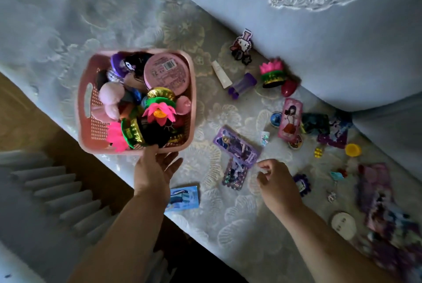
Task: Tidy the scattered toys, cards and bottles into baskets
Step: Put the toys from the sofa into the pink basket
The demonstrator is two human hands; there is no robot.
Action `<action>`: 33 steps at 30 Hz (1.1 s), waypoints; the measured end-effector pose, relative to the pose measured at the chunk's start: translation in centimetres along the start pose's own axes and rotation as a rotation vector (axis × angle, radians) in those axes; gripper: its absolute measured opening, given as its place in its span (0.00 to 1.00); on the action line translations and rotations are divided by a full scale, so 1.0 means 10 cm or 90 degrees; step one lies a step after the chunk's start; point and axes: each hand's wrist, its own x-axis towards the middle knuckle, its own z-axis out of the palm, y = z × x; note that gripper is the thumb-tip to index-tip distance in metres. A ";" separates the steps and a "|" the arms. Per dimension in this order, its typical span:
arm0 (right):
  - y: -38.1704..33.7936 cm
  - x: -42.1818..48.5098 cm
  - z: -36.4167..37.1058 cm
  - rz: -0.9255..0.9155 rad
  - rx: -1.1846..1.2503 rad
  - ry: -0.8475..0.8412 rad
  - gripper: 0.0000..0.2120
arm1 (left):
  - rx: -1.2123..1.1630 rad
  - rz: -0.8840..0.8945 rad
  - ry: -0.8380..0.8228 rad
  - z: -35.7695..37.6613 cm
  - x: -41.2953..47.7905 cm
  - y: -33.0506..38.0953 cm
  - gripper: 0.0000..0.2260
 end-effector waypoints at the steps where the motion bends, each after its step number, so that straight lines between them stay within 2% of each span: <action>1: 0.04 0.03 -0.04 0.008 0.004 0.010 0.10 | 0.024 -0.008 -0.008 0.05 -0.03 -0.06 0.09; 3: 0.10 0.09 -0.08 0.020 0.022 0.031 0.07 | 0.100 -0.027 -0.019 0.14 -0.09 -0.18 0.11; 6: 0.26 0.16 -0.21 0.078 0.073 0.077 0.05 | 0.298 -0.005 -0.101 0.38 -0.20 -0.44 0.12; 12: 0.72 0.09 -0.41 0.160 0.099 0.112 0.07 | 0.848 0.260 -0.255 0.87 -0.41 -0.73 0.10; 17: 1.13 0.06 -0.58 0.181 0.098 0.137 0.07 | 1.024 0.399 -0.356 1.33 -0.38 -1.07 0.12; 22: 1.43 0.17 -0.73 0.185 0.145 0.231 0.09 | 1.258 0.467 -0.393 1.66 -0.22 -1.43 0.26; 26: 1.54 0.25 -0.68 0.214 0.131 0.258 0.08 | 1.305 0.564 -0.403 1.79 0.00 -1.52 0.24; 30: 1.40 0.41 -0.58 0.128 0.143 0.232 0.12 | 1.208 0.519 -0.354 1.84 0.14 -1.48 0.10; 33: 1.29 0.66 -0.58 0.055 0.016 0.206 0.19 | 1.093 0.514 -0.326 1.86 0.20 -1.42 0.06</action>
